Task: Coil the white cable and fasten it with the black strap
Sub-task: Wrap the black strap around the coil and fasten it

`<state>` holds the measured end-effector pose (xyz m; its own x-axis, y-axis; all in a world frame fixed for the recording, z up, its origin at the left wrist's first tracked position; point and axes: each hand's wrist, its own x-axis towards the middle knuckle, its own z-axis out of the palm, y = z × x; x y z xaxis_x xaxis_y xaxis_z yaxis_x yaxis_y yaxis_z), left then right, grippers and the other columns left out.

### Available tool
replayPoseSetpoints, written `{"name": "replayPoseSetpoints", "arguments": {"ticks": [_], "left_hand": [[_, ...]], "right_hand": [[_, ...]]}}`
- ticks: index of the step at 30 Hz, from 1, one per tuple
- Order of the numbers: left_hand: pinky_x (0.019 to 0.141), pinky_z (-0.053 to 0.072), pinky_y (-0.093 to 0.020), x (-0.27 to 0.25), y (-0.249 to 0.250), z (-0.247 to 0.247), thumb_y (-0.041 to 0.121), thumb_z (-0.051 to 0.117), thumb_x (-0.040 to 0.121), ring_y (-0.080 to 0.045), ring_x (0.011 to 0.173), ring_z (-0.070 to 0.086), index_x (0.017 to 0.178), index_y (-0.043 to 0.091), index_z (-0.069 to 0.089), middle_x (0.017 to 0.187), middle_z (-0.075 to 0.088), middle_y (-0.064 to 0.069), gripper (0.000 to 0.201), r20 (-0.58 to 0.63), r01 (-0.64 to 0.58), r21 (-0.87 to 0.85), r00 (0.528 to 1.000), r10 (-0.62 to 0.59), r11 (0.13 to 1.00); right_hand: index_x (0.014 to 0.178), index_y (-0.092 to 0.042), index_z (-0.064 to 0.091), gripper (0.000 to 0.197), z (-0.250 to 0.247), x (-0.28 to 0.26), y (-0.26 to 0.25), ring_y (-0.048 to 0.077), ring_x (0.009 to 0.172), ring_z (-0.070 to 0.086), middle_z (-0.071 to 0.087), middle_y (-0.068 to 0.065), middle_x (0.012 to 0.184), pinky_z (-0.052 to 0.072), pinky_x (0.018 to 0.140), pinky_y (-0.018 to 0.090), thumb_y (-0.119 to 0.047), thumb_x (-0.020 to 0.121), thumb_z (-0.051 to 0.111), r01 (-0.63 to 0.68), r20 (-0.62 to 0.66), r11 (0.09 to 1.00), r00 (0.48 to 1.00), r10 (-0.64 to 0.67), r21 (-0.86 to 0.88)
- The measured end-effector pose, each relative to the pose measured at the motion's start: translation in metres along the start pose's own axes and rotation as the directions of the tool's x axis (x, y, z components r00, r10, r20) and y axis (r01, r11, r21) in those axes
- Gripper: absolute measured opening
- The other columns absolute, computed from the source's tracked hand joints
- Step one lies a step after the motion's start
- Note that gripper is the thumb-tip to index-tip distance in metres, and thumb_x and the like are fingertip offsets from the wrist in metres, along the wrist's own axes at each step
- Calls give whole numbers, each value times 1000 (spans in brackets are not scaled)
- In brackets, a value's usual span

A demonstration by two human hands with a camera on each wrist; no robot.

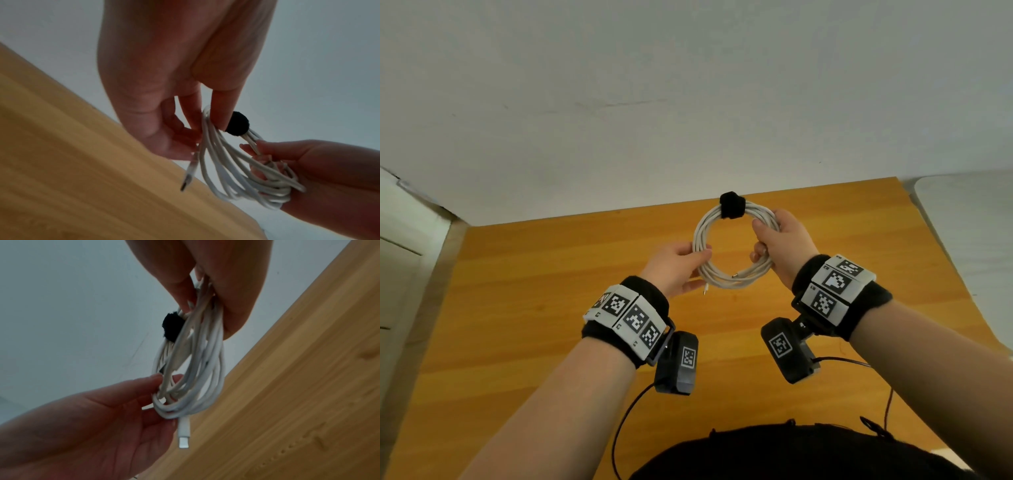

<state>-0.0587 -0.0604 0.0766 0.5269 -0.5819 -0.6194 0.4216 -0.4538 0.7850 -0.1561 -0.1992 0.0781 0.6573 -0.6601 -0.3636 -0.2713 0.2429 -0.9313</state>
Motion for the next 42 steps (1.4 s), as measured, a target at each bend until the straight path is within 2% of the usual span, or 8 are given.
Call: {"name": "replayPoseSetpoints", "arguments": {"ticks": [4, 12, 18, 23, 28, 33, 37, 42], "left_hand": [[66, 57, -23, 17, 4, 1, 9, 53, 93, -15, 76, 62, 95, 10, 61, 83, 60, -6, 8, 26, 75, -102, 997, -72, 992], [80, 45, -29, 49, -9, 4, 9, 46, 96, -16, 82, 59, 94, 10, 61, 83, 59, -6, 15, 82, 200, -454, 980, -183, 868], [72, 37, -25, 64, -13, 5, 18, 49, 96, -14, 67, 50, 76, 13, 54, 62, 57, -1, 22, 81, 271, -524, 960, -270, 808], [71, 38, -35, 81, -14, 7, 7, 50, 93, -18, 65, 40, 74, 17, 42, 70, 39, -3, 23, -120, 225, -40, 966, -228, 974], [65, 46, -36, 90, -10, -5, 15, 47, 93, -23, 65, 46, 77, 14, 40, 71, 44, -7, 17, -66, 159, 484, 987, -145, 861], [78, 58, -43, 103, -15, -17, 21, 54, 92, -29, 79, 68, 77, 11, 53, 78, 63, -12, 19, -119, 157, 522, 987, -111, 838], [79, 58, -44, 113, -23, -19, 29, 59, 90, -28, 81, 70, 88, 12, 53, 77, 64, -5, 18, -244, 169, 444, 968, -63, 880], [79, 57, -45, 125, -30, -25, 41, 63, 85, -27, 86, 67, 112, 11, 54, 91, 64, -5, 41, -337, 159, 465, 942, 8, 871]], "right_hand": [[95, -10, 48, 1, -2, 23, 6, 15, 51, 38, 37, 1, 65, 46, 57, 34, -12, 95, 48, -45, 32, 998, 998, 46, -33], [86, -17, 48, 9, -7, 59, 26, 16, 48, 43, 41, 2, 63, 46, 69, 42, -14, 95, 48, -127, 94, 991, 987, 131, -51], [90, -13, 48, 6, 2, 74, 39, 17, 50, 39, 37, 3, 64, 45, 62, 38, -12, 96, 48, -265, 124, 963, 958, 259, 39], [88, -17, 51, 10, 14, 86, 45, 16, 49, 41, 38, 1, 64, 45, 60, 36, -12, 96, 47, -258, 126, 966, 958, 257, -5], [110, -14, 48, 15, 21, 100, 53, 17, 50, 43, 43, 1, 68, 48, 65, 38, -13, 95, 49, -243, 69, 968, 967, 246, -56], [124, -10, 40, 33, 32, 109, 61, 17, 53, 48, 49, 2, 74, 54, 76, 48, -17, 93, 52, -264, 21, 957, 963, 268, -118], [125, -7, 41, 34, 34, 120, 63, 17, 60, 54, 51, 4, 76, 57, 78, 44, -13, 94, 52, -301, 2, 941, 952, 305, -156], [130, -8, 50, 40, 29, 127, 66, 21, 93, 60, 62, 7, 108, 50, 77, 32, -23, 93, 53, -160, 15, 834, 980, 197, -529]]}}
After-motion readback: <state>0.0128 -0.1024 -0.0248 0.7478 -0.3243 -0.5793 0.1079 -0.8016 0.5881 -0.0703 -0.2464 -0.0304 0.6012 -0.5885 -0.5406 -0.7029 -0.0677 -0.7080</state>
